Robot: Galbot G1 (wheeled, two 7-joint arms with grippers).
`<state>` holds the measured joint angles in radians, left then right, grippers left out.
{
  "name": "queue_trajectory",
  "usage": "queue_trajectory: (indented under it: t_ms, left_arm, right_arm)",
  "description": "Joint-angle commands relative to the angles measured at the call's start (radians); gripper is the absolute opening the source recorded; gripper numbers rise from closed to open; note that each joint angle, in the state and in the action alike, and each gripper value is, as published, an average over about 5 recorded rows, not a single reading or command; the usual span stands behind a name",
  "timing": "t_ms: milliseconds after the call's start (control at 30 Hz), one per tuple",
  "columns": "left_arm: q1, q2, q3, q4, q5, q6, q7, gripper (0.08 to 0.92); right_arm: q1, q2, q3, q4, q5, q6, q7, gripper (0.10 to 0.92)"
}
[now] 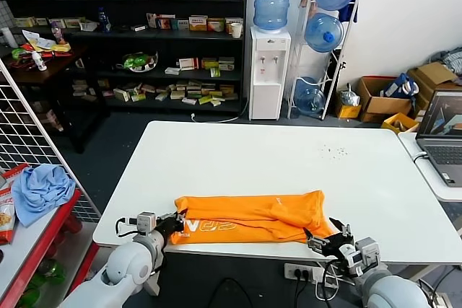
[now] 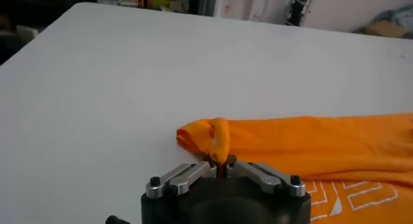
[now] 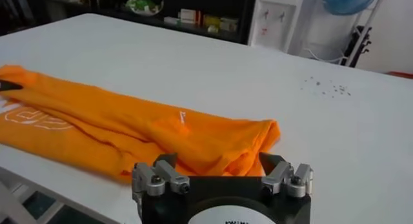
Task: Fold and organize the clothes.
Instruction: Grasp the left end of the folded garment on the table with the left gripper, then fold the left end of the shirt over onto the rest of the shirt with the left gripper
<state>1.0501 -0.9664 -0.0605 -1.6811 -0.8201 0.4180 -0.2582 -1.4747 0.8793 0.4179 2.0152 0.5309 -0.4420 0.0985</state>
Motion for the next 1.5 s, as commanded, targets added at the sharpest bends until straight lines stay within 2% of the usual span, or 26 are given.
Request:
queue_trajectory:
  t_ms: [33, 367, 467, 567, 733, 933, 1267, 1500]
  left_arm:
    - [-0.081, 0.116, -0.051, 0.071, 0.000, -0.003, 0.018, 0.128]
    - [-0.149, 0.288, -0.112, 0.159, 0.049, -0.023, 0.044, 0.128]
    - [-0.140, 0.301, -0.111, 0.114, 0.036, -0.020, 0.034, 0.128]
    - [-0.115, 0.287, -0.098, 0.015, 0.013, -0.009, 0.007, 0.128]
    - [-0.069, 0.201, -0.044, -0.185, -0.049, 0.004, -0.073, 0.128]
    - [-0.066, 0.048, 0.058, -0.281, -0.104, 0.010, -0.189, 0.128]
    - [-0.117, -0.143, 0.213, -0.225, -0.148, 0.001, -0.324, 0.128]
    - [-0.155, -0.272, 0.274, -0.133, -0.144, -0.015, -0.350, 0.128]
  right_arm:
    - [0.008, 0.008, 0.003, -0.005, -0.031, 0.054, 0.010, 0.823]
    - [0.022, 0.027, -0.005, -0.015, -0.071, 0.090, 0.016, 0.823]
    - [0.027, 0.036, -0.010, -0.020, -0.081, 0.096, 0.016, 0.823]
    - [0.026, 0.041, -0.014, -0.025, -0.095, 0.105, 0.015, 0.823]
    - [0.018, 0.050, -0.007, -0.028, -0.112, 0.126, 0.020, 0.823]
    - [0.007, 0.069, 0.001, -0.035, -0.145, 0.143, 0.024, 0.823]
    - [0.023, 0.081, 0.004, -0.071, -0.162, 0.151, 0.019, 0.823]
    - [0.041, 0.095, 0.001, -0.104, -0.169, 0.155, 0.015, 0.823]
